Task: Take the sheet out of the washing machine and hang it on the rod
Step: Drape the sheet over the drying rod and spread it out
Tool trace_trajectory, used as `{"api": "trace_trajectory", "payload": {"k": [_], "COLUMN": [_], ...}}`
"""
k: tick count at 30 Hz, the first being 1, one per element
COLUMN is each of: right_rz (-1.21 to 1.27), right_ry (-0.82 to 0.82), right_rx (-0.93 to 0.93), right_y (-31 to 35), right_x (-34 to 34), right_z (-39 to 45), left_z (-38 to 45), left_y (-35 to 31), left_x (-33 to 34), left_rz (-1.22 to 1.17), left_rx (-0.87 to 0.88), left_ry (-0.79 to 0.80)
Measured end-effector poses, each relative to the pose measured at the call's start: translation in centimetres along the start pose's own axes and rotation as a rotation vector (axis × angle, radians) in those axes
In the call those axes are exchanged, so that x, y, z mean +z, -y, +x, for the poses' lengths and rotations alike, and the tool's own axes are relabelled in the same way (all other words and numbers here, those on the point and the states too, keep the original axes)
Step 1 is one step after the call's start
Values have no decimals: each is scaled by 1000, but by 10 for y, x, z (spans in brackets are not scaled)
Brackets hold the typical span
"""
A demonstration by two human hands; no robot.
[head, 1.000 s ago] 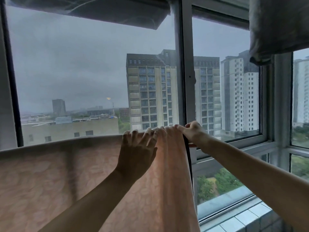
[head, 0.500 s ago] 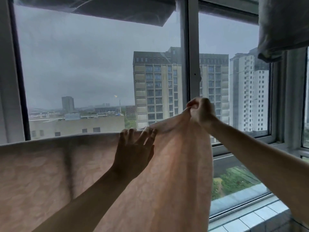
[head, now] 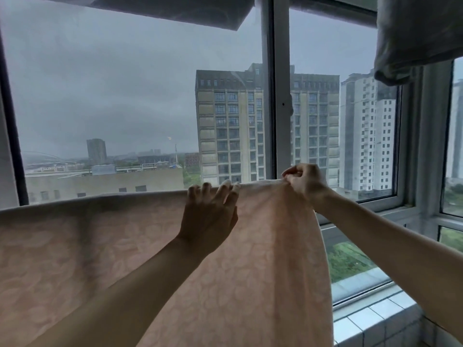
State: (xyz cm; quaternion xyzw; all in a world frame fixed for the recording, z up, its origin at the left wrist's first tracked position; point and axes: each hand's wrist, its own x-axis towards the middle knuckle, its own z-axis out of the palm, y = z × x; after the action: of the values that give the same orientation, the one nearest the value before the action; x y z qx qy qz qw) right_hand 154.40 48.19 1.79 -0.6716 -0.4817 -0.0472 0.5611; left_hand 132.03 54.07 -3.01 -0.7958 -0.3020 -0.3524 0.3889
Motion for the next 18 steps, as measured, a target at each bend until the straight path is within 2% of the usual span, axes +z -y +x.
{"api": "trace_trajectory", "payload": {"k": [4, 9, 18], "right_rz": [30, -49, -213], "right_ry": [-76, 100, 190], "right_rx": [74, 221, 397], "right_y": [-17, -66, -153], "right_x": [-25, -45, -43], "right_z": [11, 6, 1], "left_z": [16, 18, 18], "left_y": [-19, -31, -36], "left_x": [4, 17, 25], "left_rz": [-43, -15, 33], "left_rx": [20, -11, -26], "left_ry": [-8, -57, -110]}}
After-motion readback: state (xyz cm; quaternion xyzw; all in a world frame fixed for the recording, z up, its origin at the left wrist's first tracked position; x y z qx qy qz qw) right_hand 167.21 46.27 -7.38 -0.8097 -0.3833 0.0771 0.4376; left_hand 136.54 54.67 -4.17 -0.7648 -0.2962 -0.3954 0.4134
